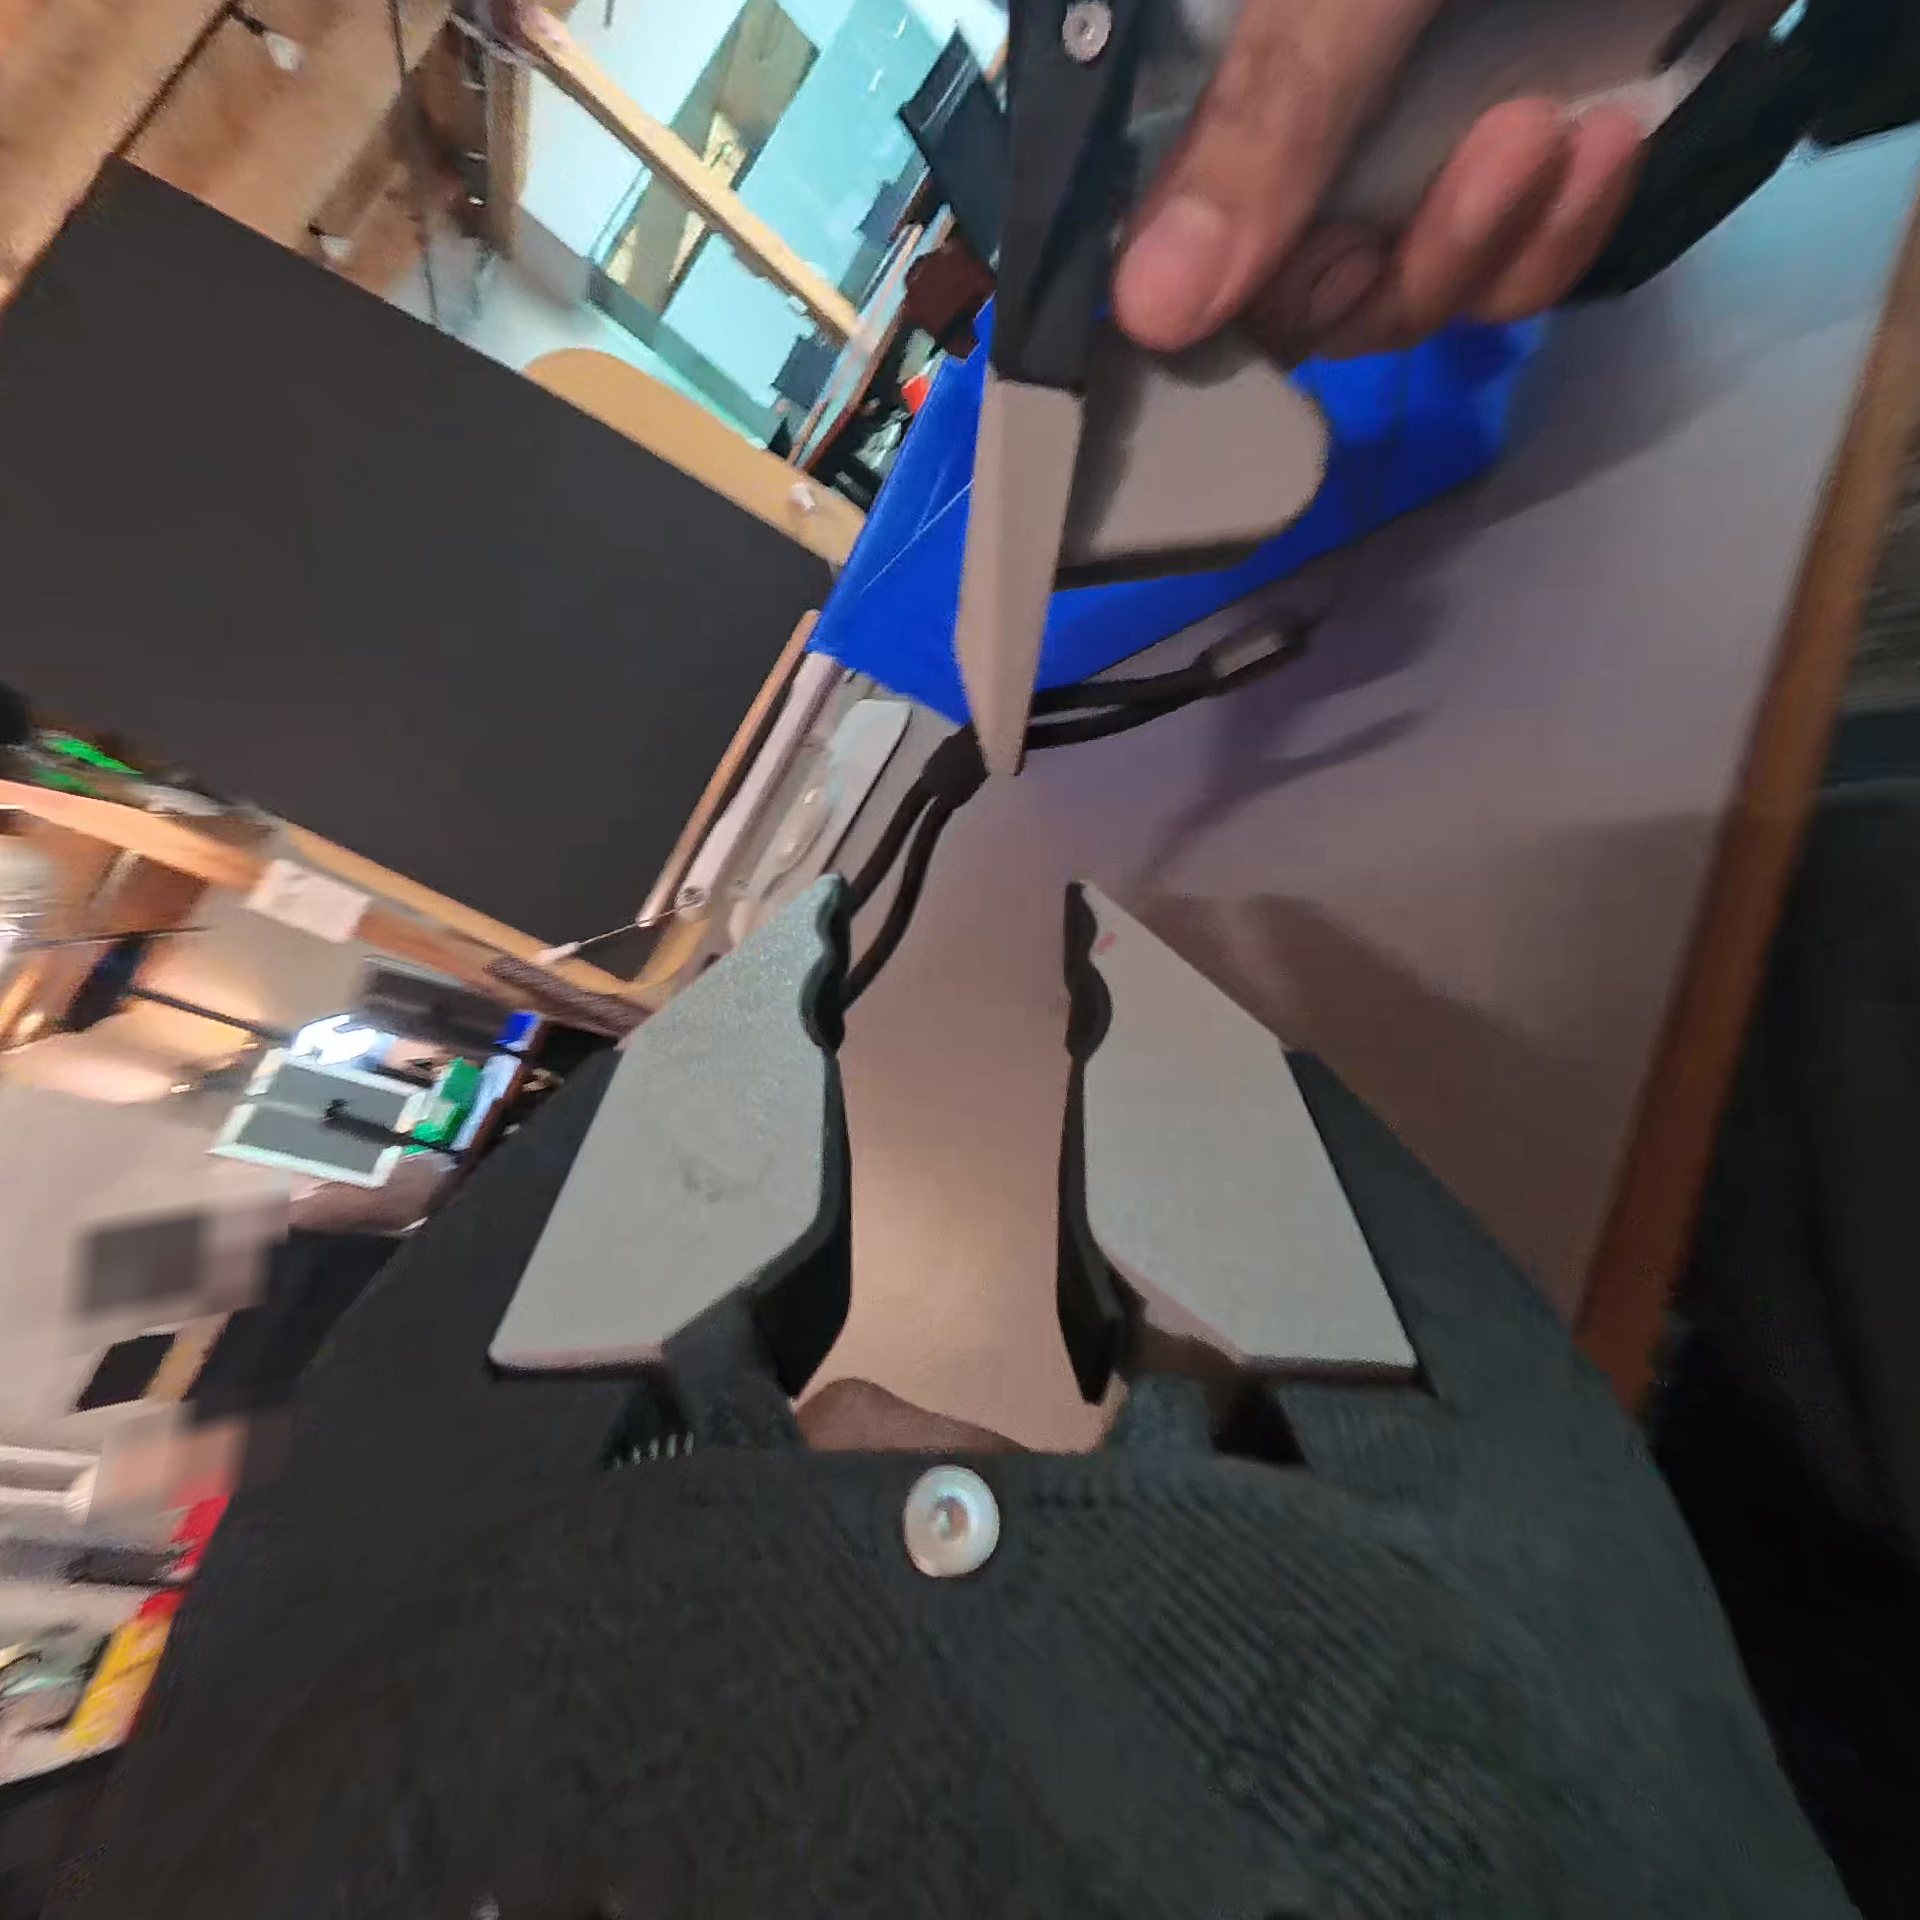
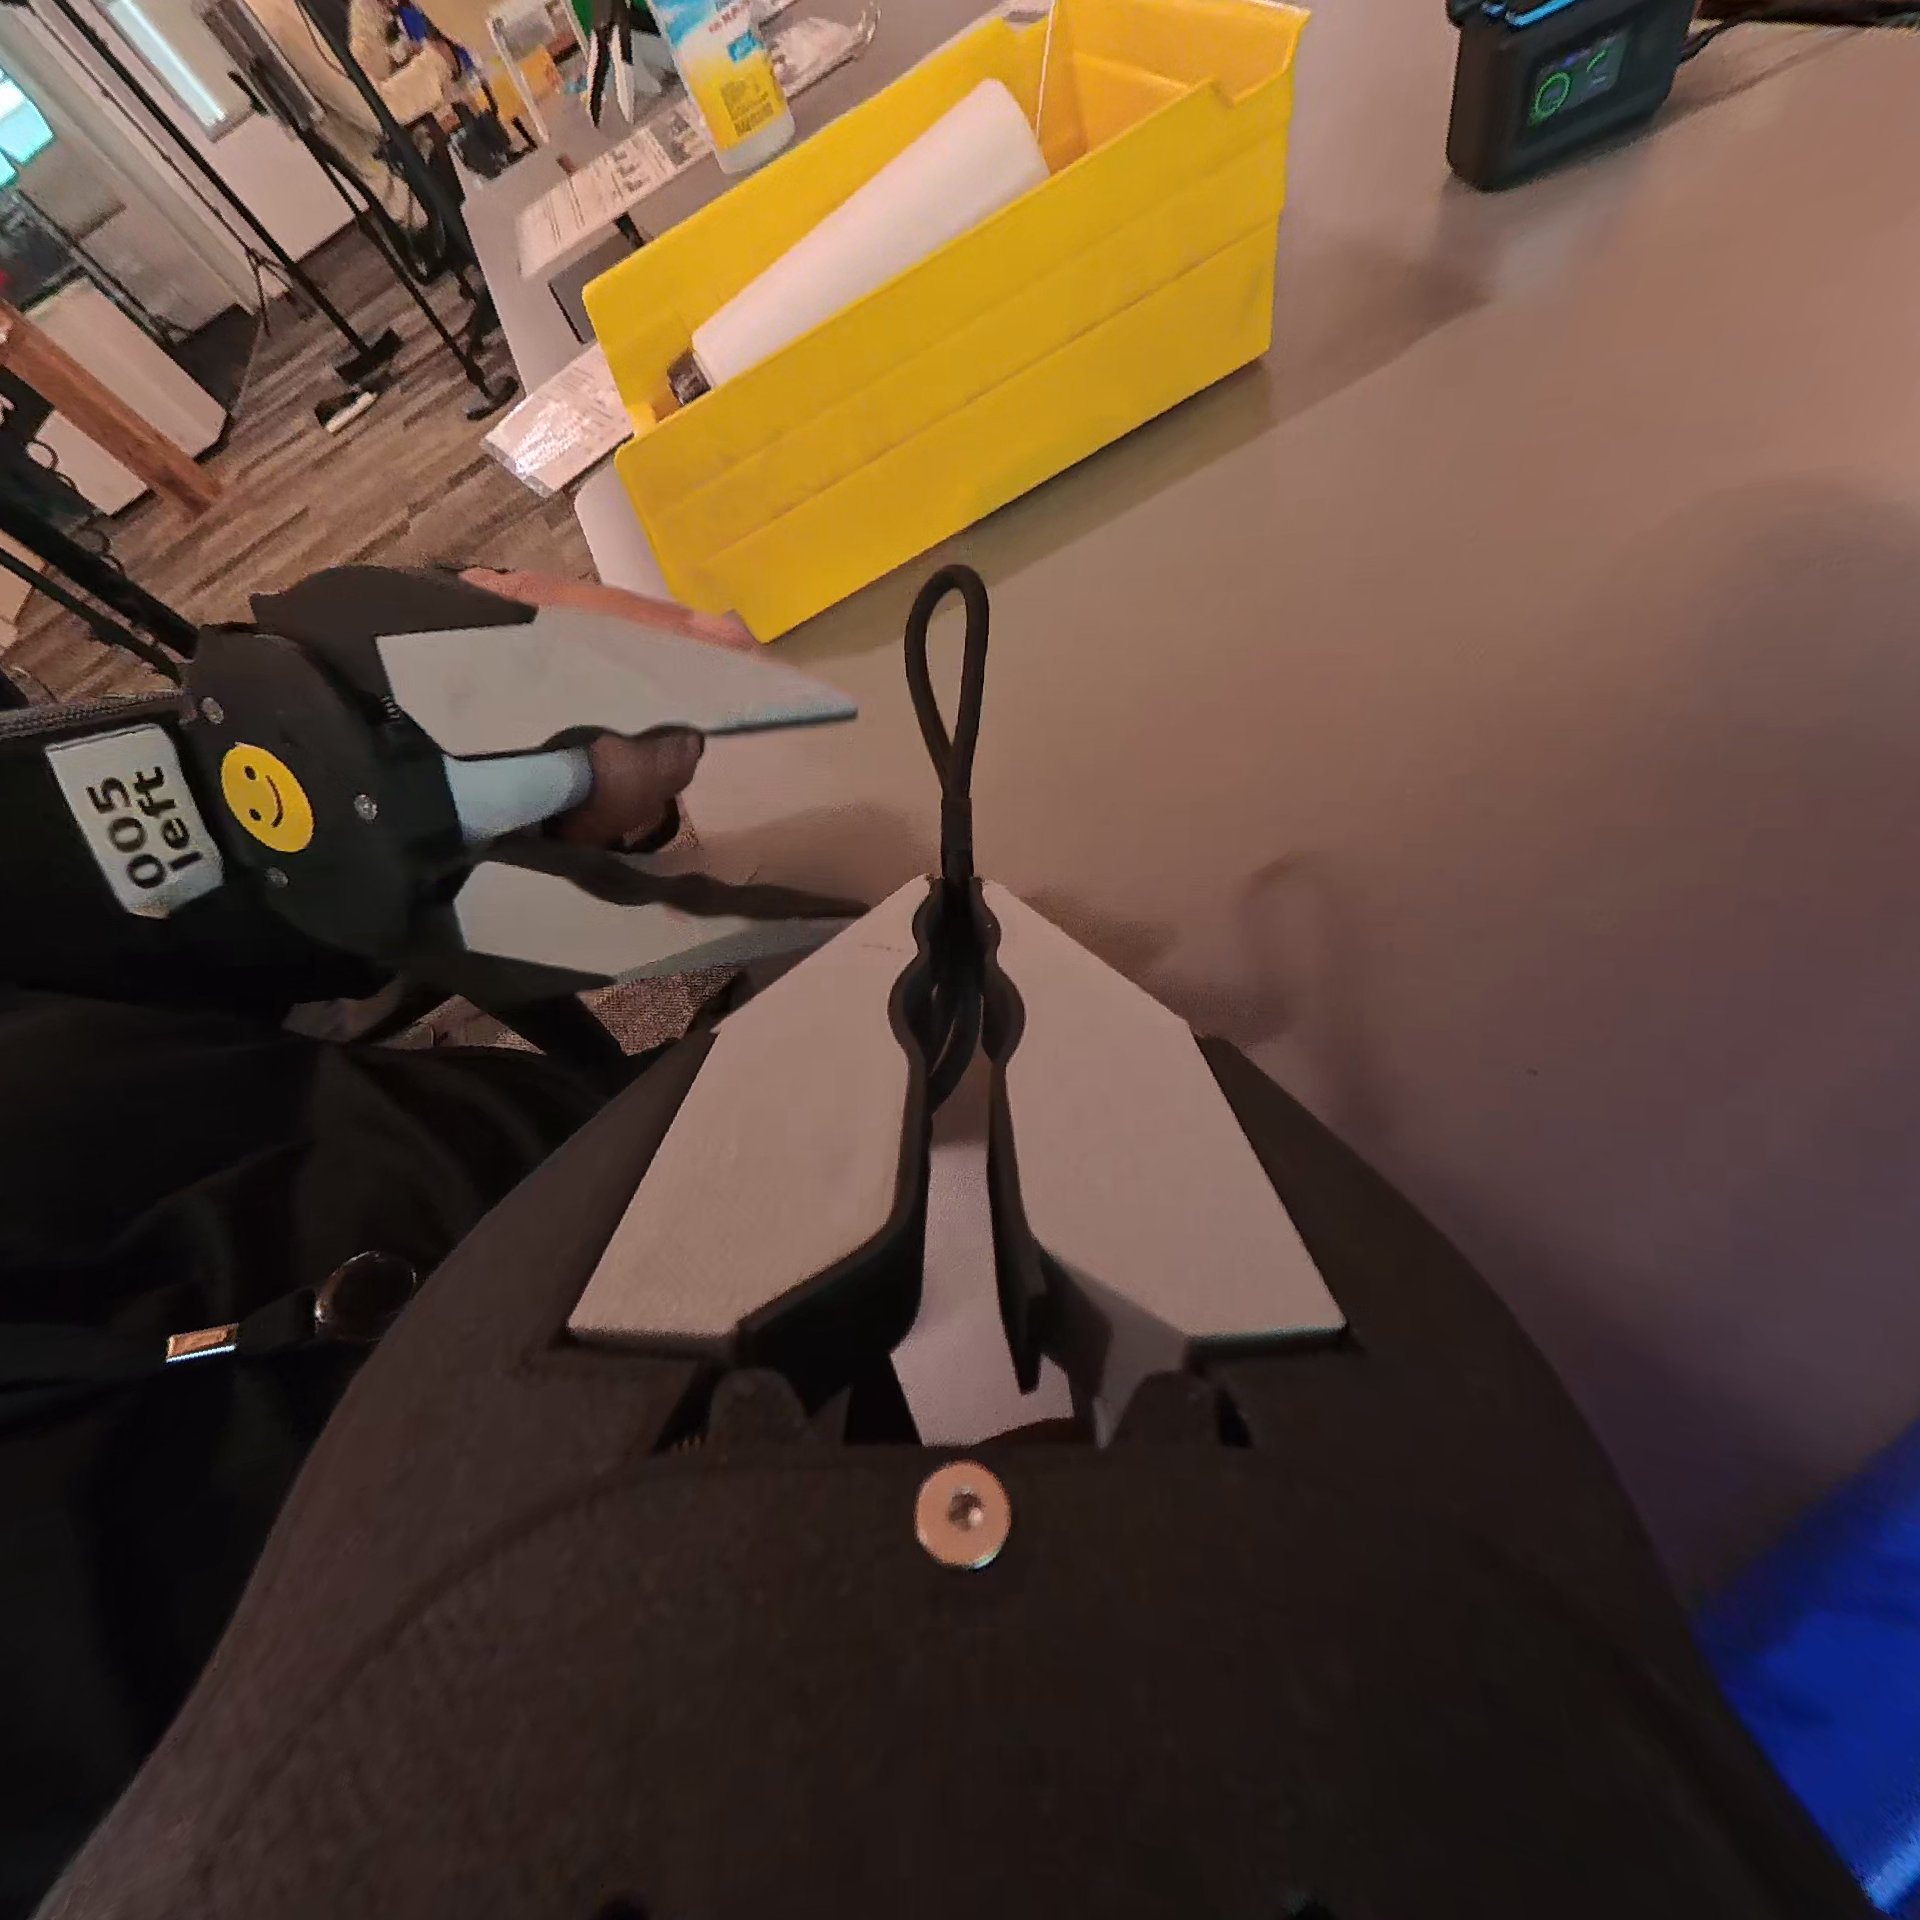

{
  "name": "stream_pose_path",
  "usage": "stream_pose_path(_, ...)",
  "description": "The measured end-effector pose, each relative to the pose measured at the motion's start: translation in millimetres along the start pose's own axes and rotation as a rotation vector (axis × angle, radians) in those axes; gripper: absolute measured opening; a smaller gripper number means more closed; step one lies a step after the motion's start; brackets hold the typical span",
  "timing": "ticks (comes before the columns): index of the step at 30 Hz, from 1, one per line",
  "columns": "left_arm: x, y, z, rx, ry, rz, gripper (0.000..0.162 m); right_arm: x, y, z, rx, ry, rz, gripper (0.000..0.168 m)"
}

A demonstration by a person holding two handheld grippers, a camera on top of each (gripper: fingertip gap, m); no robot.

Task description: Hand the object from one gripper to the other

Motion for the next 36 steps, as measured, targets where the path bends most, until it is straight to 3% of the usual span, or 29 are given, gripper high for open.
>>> stream_pose_path(4, 8, 4, -8, -0.067, 0.079, -0.022, 0.04, 4, 6, -11, -0.062, -0.003, -0.035, 0.0)
stream_pose_path(7, 13, 6, -10, -0.076, 0.108, -0.032, 0.024, 10, 13, -21, -0.099, -0.029, -0.084, 0.0)
stream_pose_path(10, 24, 10, -1, 0.016, 0.075, -0.079, 0.014, 9, 16, -30, -0.142, -0.036, -0.085, 0.001)
stream_pose_path(15, 13, 7, -1, 0.261, -0.365, 0.002, 0.0, 1, 6, -34, -0.197, -0.024, -0.028, 0.001)
stream_pose_path(21, 7, 3, -2, 0.388, -0.587, 0.054, 0.0, -7, 4, -37, -0.241, -0.006, 0.03, 0.002)
stream_pose_path(23, 2, 0, -5, 0.472, -0.734, 0.091, 0.0, -13, 0, -40, -0.258, -0.006, 0.068, 0.029)
stream_pose_path(26, -3, -6, -19, 0.553, -0.925, 0.152, 0.0, -32, -17, -38, -0.226, -0.049, 0.182, 0.037)
stream_pose_path(28, -4, -9, -25, 0.594, -0.987, 0.175, 0.0, -47, -33, -31, -0.156, -0.091, 0.293, 0.043)
stream_pose_path(30, -3, -11, -25, 0.636, -1.022, 0.166, 0.0, -55, -46, -25, -0.086, -0.128, 0.36, 0.038)
stream_pose_path(32, -1, -11, -24, 0.632, -0.999, 0.153, 0.0, -49, -45, -21, -0.04, -0.175, 0.309, 0.031)
stream_pose_path(36, -6, -14, -13, 0.684, -0.97, 0.137, 0.0, -25, -23, -16, 0.061, -0.313, 0.091, 0.042)
Point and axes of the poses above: each gripper's, where its closed fingertips meet, y out along the fingers, x out of its underside, z = x × y across the jaws, the point moved 3 cm from there along -y, back along the fingers, and after that the axes turned 10 degrees about -y, right-handed, at the moved point
